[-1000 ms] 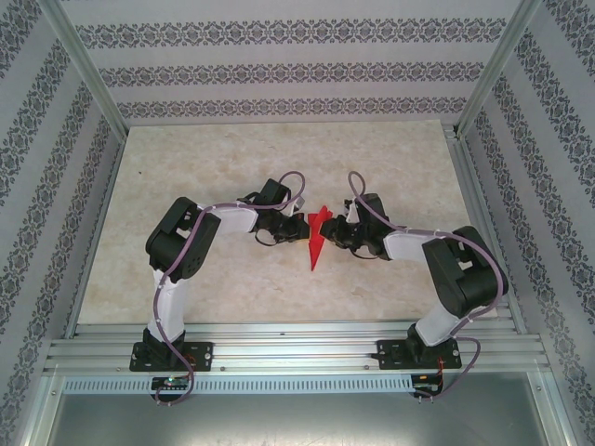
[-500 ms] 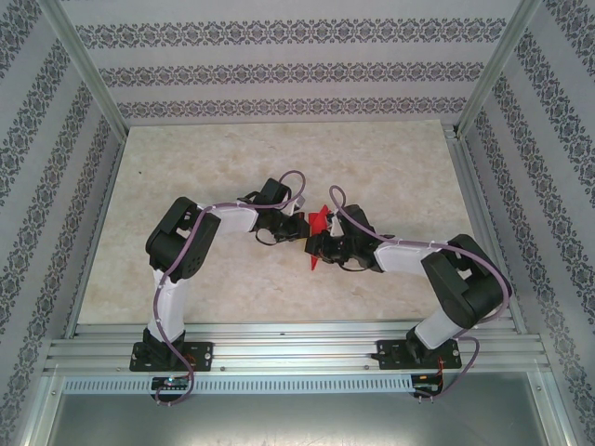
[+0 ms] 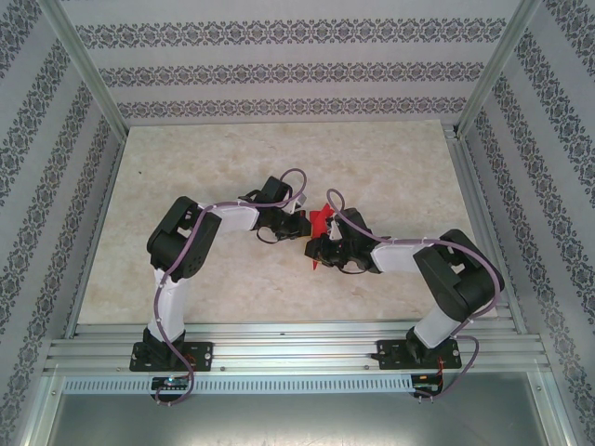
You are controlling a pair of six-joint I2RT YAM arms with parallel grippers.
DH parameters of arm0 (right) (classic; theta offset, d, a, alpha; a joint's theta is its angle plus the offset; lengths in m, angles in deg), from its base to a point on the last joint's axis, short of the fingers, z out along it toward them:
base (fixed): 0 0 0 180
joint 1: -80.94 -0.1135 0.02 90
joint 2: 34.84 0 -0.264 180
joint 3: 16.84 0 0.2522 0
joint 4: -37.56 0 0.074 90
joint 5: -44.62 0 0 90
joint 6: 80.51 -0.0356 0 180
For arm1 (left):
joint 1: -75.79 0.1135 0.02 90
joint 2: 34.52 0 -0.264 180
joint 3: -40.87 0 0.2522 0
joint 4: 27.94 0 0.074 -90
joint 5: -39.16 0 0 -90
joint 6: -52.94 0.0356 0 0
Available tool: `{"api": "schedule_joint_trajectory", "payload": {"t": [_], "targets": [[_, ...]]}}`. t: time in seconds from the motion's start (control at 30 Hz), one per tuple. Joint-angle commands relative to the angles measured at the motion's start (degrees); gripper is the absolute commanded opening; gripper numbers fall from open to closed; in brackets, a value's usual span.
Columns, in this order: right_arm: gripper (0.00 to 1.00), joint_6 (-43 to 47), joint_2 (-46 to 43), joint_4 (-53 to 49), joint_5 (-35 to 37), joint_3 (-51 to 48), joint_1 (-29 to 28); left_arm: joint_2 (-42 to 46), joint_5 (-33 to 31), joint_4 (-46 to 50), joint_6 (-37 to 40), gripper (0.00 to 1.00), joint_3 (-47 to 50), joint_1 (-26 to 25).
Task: Fold a paper plane with a square sheet of paper (fold left side to right side)
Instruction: Fold the wing for the fifth time at the center of the table.
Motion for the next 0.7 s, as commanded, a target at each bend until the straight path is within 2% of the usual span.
{"api": "schedule_joint_trajectory", "payload": {"t": [0.0, 0.37, 0.67], "targets": [[0.21, -0.47, 1.23, 1.72, 1.28, -0.80, -0.84, -1.61, -0.38, -0.66, 0.93, 0.01, -1.56, -0.62], [0.21, -0.01, 1.82, 0.93, 2.15, -1.38, -0.51, -2.42, -0.74, -0.19, 0.93, 0.00, -2.57, -0.57], [0.21, 1.69, -1.12, -2.07, 2.45, -2.13, 1.42, -3.16, -0.54, 0.21, 1.17, 0.01, -3.75, -0.67]]}}
